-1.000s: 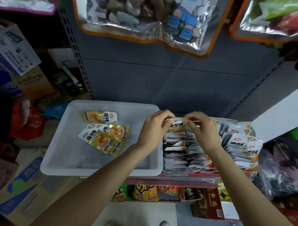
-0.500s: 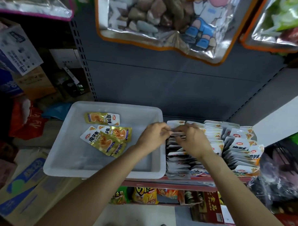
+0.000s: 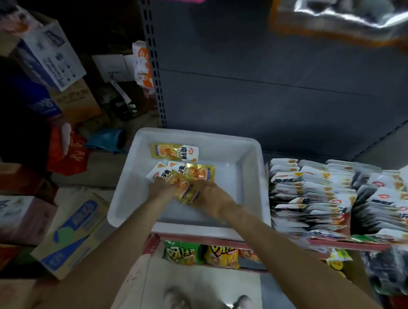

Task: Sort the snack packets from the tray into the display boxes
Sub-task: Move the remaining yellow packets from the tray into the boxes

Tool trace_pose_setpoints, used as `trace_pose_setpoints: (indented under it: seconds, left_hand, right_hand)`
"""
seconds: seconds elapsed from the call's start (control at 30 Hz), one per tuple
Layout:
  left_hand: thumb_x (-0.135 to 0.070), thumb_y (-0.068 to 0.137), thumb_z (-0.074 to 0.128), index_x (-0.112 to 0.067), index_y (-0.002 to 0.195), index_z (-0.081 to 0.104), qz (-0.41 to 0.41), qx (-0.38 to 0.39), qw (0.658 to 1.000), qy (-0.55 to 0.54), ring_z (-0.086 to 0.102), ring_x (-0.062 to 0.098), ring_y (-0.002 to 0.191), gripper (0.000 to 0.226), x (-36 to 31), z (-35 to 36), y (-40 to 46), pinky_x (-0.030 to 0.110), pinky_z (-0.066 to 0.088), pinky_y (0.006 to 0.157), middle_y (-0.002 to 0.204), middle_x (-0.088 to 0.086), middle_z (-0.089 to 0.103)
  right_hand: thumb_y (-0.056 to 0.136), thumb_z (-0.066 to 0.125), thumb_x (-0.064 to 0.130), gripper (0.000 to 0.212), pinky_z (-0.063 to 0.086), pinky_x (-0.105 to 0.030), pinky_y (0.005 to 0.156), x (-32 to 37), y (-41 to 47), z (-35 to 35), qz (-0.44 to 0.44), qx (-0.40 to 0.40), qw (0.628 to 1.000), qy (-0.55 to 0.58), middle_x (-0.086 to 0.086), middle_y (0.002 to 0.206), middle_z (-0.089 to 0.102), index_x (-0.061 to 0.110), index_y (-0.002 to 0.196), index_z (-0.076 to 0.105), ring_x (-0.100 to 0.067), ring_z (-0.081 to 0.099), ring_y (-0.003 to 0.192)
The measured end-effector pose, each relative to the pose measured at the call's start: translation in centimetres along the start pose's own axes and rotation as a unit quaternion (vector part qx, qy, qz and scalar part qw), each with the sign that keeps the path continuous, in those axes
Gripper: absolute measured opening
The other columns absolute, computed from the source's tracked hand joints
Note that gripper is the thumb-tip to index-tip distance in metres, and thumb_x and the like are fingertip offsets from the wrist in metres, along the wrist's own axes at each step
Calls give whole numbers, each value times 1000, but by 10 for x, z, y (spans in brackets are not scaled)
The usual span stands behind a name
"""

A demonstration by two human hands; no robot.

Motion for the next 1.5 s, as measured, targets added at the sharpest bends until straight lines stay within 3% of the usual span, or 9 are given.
trace_pose_setpoints:
  seconds: [0.2, 0.43, 0.63, 0.77, 0.97, 1.1, 1.23, 1.37, 1.5]
  left_hand:
    - [6, 82, 57, -9, 80, 50, -105, 17, 967, -233, 39, 13, 46, 17, 20, -6, 23, 14, 29, 33, 55, 5, 42]
    - [-3, 85, 65, -3, 70, 52, -131, -29, 942, -308, 42, 5, 24, 20, 25, 2, 42, 8, 27, 27, 61, 10, 51]
    - [-7, 75, 71, 7, 110, 59, -100, -97, 965, -222, 67, 34, 91, 39, 22, 2, 36, 36, 54, 68, 105, 24, 65]
    - [-7, 88, 54, 0, 103, 68, 50, -99, 993, -44, 62, 33, 99, 22, -4, -8, 5, 31, 43, 73, 105, 19, 68]
    - [-7, 92, 52, -4, 98, 66, 250, -82, 962, -75, 60, 23, 90, 15, -42, -1, -29, 24, 39, 70, 96, 10, 67]
    - [-6, 92, 54, -8, 92, 64, 359, -56, 924, -115, 55, 14, 79, 10, -85, 16, -55, 17, 41, 67, 89, 6, 62]
    - [-7, 89, 59, -4, 95, 67, 422, -36, 899, -114, 55, 7, 76, 10, -126, 39, -74, 5, 38, 68, 93, 8, 63]
    - [-6, 87, 61, -1, 88, 65, 469, -21, 880, -77, 58, 16, 77, 6, -155, 68, -90, 7, 38, 66, 89, 13, 63]
    - [-8, 86, 62, 0, 85, 64, 471, -14, 881, -27, 61, 25, 79, 8, -163, 95, -92, 30, 43, 73, 88, 17, 62]
  right_hand:
    - [97, 37, 3, 63, 34, -39, 109, 7, 19, 21, 31, 86, 995, -33, 4, 159, 7, 23, 151, 12, -25, 30, 139]
    - [100, 36, 20, 51, 36, -32, 99, 7, 11, 13, 38, 113, 993, -14, -9, 148, 36, 26, 149, 22, -29, 43, 127]
    - [100, 38, 21, 45, 39, -32, 96, 4, 2, 1, 42, 143, 989, 3, -9, 139, 47, 23, 145, 32, -28, 49, 120]
    - [97, 46, 17, 42, 40, -32, 100, 0, -4, -10, 23, 15, 988, 154, -10, 132, 51, 14, 139, 42, -29, 50, 121]
    - [94, 54, 21, 62, 44, -30, 91, -18, -33, -57, -3, -208, 939, 272, -6, 122, 56, 15, 147, 21, -19, 56, 109]
    - [90, 57, 5, 13, 50, -41, 74, -46, -60, -97, -40, -301, 902, 307, 5, 78, 65, 16, 96, 61, -14, 61, 75]
    - [89, 55, -2, 35, 53, -40, 70, -78, -93, -128, -62, -366, 858, 355, 12, 72, 65, 29, 75, 63, -14, 60, 75]
    - [90, 54, -2, 29, 55, -36, 71, -112, -118, -141, -53, -404, 848, 337, 10, 78, 65, 22, 78, 64, -15, 62, 76]
    - [90, 58, 5, 15, 43, -29, 63, -140, -128, -137, -16, -419, 867, 269, 1, 67, 59, 7, 75, 62, -6, 52, 63]
Point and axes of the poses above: each hand's wrist, its own y-axis towards the middle knuckle, its own z-axis out of the palm, x = y × z, the point moved 1 cm from there along y, towards the middle knuckle
